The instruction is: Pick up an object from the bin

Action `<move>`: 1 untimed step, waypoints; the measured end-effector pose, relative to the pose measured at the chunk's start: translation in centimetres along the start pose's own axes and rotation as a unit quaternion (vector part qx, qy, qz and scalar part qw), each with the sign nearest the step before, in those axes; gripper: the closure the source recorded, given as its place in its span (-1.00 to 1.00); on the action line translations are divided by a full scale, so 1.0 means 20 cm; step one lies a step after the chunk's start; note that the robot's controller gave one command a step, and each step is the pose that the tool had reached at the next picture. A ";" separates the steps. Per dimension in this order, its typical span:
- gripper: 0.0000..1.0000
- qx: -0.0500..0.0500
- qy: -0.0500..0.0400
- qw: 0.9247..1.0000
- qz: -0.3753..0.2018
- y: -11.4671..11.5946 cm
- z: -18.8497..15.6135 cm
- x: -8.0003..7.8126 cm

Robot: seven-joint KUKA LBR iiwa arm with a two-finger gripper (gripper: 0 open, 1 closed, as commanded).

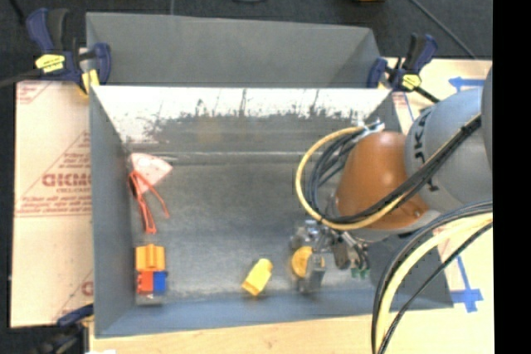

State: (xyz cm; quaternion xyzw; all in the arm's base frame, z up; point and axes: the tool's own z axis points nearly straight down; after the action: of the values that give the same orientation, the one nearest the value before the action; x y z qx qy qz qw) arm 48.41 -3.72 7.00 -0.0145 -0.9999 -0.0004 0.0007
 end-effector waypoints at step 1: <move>1.00 0.000 0.000 1.000 0.000 0.00 0.00 0.00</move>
Offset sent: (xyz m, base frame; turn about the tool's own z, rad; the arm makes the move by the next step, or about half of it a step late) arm 0.0002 0.0001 0.0410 0.0000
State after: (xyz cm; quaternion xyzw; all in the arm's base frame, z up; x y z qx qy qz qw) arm 48.42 -3.73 7.00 -0.0142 -0.9999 -0.0003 0.0007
